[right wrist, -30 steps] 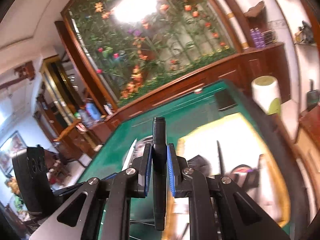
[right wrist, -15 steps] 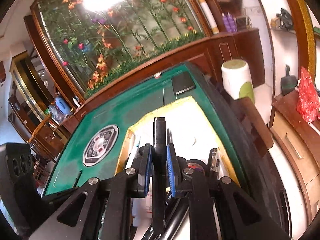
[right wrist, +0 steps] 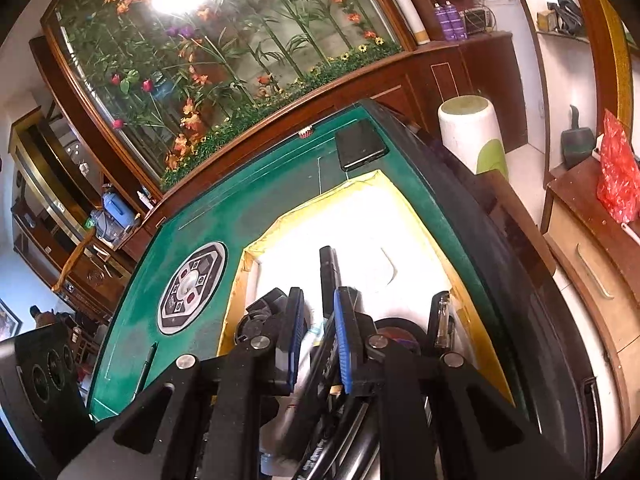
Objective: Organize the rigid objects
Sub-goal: 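Open both tools to drop the white pen and black pen into the tray, then grasp a black pen with the left tool while the right tool grasps a clear pen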
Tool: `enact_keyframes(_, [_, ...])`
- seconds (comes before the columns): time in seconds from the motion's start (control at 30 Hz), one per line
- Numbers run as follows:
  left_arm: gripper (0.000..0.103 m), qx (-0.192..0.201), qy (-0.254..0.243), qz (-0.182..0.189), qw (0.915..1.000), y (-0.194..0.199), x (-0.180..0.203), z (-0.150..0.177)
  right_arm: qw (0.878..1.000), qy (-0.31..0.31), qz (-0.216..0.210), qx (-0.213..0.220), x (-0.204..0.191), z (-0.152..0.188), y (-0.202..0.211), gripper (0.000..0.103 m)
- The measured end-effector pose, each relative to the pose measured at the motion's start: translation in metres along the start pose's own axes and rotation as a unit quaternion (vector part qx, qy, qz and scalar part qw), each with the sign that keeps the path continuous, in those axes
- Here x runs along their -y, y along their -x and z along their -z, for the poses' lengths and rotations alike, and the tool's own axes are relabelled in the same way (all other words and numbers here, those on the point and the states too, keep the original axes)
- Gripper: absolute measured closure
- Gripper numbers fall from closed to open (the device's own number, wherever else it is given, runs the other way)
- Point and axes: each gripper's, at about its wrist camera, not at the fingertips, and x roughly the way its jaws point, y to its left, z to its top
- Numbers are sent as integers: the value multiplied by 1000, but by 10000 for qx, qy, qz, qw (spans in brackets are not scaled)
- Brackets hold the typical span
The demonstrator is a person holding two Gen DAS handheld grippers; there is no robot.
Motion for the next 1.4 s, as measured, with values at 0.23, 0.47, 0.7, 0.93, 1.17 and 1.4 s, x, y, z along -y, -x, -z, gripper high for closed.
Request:
enact_keyframes(0.23, [92,294,-33,172,9994,39,-9,7,9976,475,-107,484,-38,5,38,86])
enact_keyframes(0.47, [75,566,-112,-120,9983,88,-46,26,9952,654,-506,525,-74,24,58,66])
enact_keyframes(0.7, [68,592,184,-755,9952,131,-120,52,9924,792,-941,83,-106,51,53,44])
enact_keyframes(0.93, [67,333,450,-1482,9874,139,-186,78,9826,912,-1058,-1227,-138,98,21,43])
enact_keyframes(1.17, [65,98,666,-1710,9830,124,-214,86,9695,917,-857,-2106,-149,140,-12,43])
enact_keyframes(1.4, [63,-74,829,-1690,9821,112,-233,91,9645,1128,-472,-2342,-161,146,-37,43])
